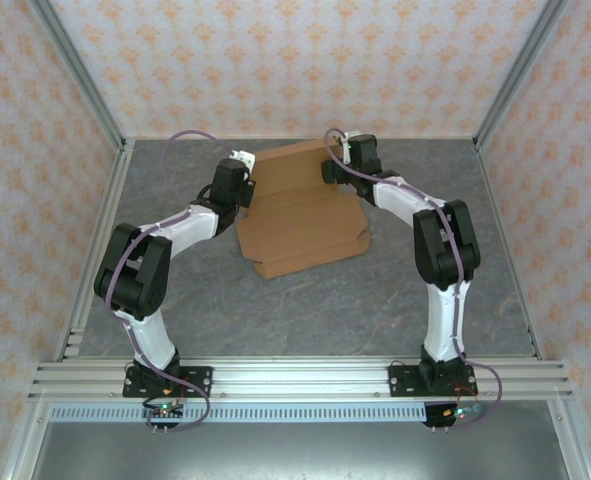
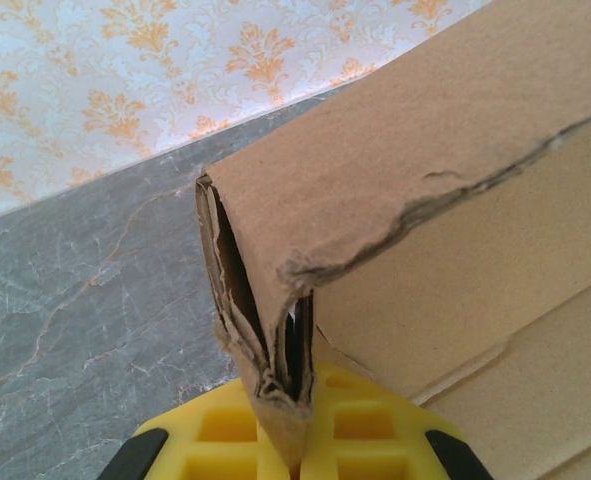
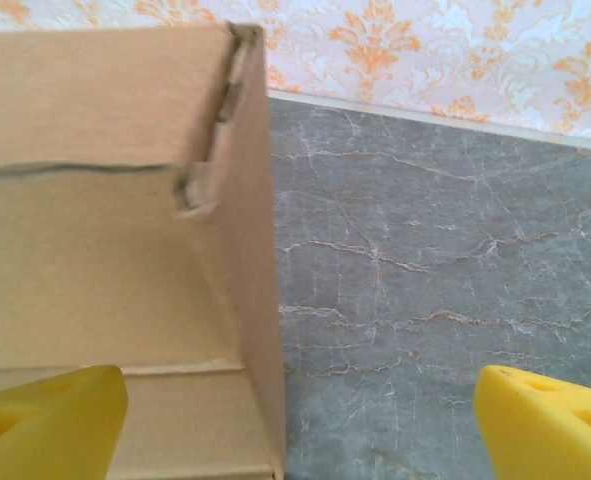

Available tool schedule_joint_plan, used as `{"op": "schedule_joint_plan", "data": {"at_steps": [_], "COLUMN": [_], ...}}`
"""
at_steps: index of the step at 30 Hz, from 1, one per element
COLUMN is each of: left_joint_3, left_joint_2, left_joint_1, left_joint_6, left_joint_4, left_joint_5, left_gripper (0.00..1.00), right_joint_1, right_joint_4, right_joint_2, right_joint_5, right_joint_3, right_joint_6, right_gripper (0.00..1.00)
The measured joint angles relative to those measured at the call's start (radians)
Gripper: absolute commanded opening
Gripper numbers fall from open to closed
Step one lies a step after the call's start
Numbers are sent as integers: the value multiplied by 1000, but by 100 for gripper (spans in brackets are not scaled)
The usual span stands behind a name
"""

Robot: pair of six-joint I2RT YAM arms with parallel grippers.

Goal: Fold the paper box

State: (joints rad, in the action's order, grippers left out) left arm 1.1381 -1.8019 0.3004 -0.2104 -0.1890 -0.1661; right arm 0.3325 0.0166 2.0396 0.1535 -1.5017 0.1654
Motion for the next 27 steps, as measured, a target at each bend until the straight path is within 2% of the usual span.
{"op": "schedule_joint_plan", "data": {"at_steps": [7,13,18,27], "left_joint_3": [0,-22,-43,-43], "left_joint_2": [0,0,0,14], "left_joint_1": [0,0,0,0], "left_joint_6": [-1,-8,-7,19], "left_joint_4": [-5,-61,-78,-58], "left_joint_5": [0,2,4,5], "left_gripper": [0,0,1,1], "right_joint_1": [-36,-135,-144,-135], "right_joint_4": [-6,-26,-48,-191], "right_joint_2": [-172,-228,-228,-238], "right_joint_5": [122,236,255,224], "right_joint_3": [95,23,-40,-21], "right_joint_6": [-2,-145,-221,-233], "right_gripper": [88,85,84,82]}}
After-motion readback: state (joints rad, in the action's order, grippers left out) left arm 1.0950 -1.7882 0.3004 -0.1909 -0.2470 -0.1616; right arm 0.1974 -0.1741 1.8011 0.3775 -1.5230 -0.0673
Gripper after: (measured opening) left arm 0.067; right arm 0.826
